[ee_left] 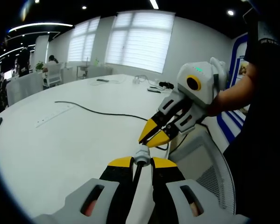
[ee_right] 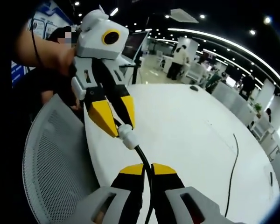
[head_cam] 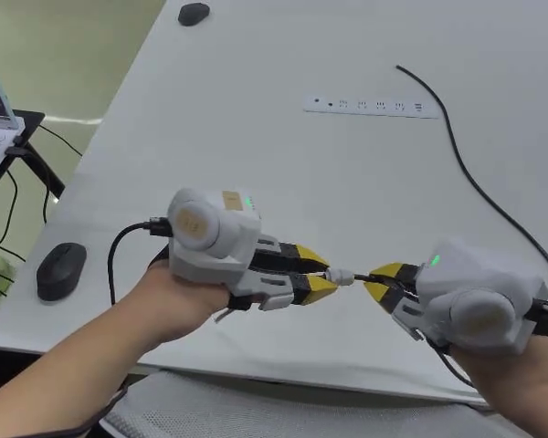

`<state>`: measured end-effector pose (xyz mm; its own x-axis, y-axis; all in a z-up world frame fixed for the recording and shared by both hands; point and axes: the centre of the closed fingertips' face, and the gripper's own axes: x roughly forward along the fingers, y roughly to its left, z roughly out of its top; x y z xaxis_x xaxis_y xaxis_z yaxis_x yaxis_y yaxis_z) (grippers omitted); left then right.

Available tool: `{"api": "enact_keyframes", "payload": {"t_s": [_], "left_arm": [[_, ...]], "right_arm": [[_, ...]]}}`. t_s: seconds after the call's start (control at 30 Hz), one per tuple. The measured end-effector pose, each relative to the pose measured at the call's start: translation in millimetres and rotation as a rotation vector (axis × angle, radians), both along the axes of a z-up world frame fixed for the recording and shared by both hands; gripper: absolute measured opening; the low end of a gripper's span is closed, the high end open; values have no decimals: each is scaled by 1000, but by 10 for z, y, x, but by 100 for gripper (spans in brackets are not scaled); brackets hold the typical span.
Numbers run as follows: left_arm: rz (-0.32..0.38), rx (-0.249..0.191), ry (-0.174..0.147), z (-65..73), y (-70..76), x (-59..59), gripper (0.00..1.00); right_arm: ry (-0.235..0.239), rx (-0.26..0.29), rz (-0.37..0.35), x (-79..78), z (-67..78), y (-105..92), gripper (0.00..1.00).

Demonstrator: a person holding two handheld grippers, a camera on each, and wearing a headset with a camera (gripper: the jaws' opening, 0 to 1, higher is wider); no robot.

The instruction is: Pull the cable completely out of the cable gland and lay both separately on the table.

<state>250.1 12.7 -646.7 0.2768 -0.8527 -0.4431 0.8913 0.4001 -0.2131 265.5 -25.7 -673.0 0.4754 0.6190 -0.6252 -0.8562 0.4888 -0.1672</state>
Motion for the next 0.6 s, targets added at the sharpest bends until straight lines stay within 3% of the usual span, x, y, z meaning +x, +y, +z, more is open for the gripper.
{"api": "enact_keyframes", "payload": {"t_s": [0.4, 0.6], "left_arm": [[8, -9, -19, 72, 30, 42, 15], [4, -7, -18, 75, 49, 49, 15]], "right_arm": [[127, 94, -237, 184, -196, -392, 0], [239, 174, -397, 225, -364, -618, 0]]}}
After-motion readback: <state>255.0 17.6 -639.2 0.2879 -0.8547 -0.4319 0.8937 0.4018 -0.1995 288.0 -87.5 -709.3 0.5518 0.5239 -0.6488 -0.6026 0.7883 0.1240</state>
